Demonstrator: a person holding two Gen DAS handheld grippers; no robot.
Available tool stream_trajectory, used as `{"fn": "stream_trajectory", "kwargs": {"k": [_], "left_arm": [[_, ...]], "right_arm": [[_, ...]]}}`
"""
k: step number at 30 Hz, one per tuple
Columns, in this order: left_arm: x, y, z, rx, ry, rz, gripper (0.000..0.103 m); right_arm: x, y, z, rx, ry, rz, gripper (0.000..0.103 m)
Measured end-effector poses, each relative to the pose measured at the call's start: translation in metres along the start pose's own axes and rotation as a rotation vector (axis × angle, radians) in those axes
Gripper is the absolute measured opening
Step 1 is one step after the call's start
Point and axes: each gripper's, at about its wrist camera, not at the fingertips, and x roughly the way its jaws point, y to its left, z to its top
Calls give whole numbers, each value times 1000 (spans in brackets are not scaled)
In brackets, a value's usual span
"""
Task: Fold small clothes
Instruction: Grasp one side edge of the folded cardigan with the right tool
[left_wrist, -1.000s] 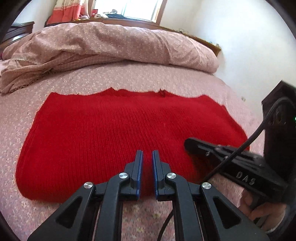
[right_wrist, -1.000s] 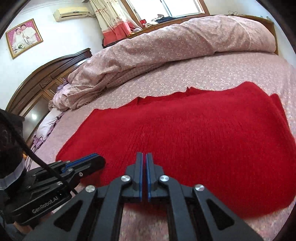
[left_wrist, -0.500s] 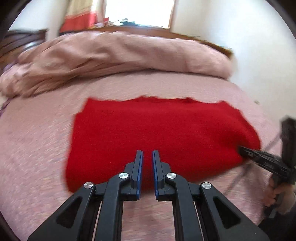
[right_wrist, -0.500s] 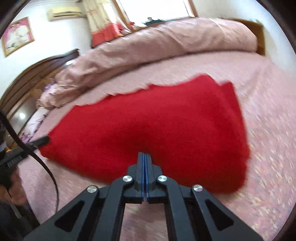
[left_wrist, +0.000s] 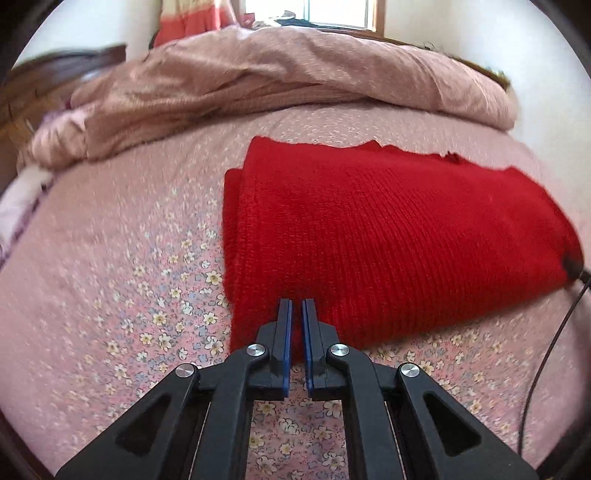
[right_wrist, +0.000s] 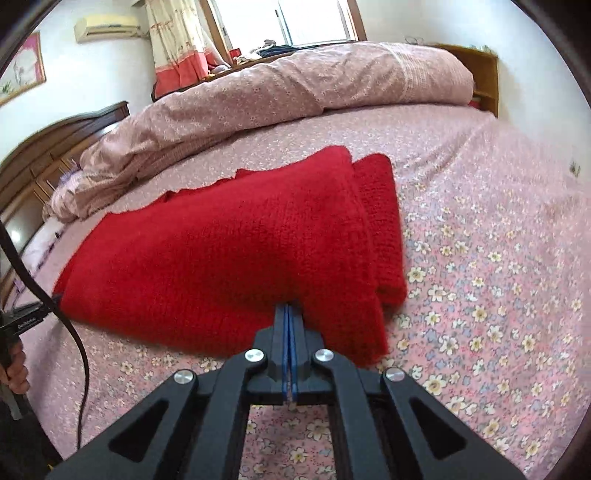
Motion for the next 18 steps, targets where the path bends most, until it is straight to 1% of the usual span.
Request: {"fn": "stream_trajectory", "kwargs": {"k": [2,3,5,7,9,11,12,13,15,18], "left_arm": [[-2,-7,3,8,-12,7,1],[-7,-12,4,13,-20,-5,1],[-17,-22,5,31,-39,-43,1],[-27,-40,6,64,-64,-98,1],[-39,-55,8,97,-89,-148,1],[-50,-72,12,135,-118,-181,1],[-54,-79,15,153,-129,-187,2],[-56,-89,20,180,-143,-188,2],[-56,-99,29,203,-156,-177,2],[-52,-111,42,178,-158,-183,3]], "right_arm": [[0,1,0,-10,3,-5,0],[-2,2,1,-12,4,-4,0],[-2,1,2,-4,5,10,0],[-3,-1,3,14,6,34,0],[-7,-5,7,41,-7,85,0],[-16,-8,12,71,-39,137,8],[-21,-11,15,90,-64,154,23],[-27,-15,19,112,-97,171,49],[-36,-30,30,180,-148,204,71],[-41,-54,47,289,-189,239,71]]}}
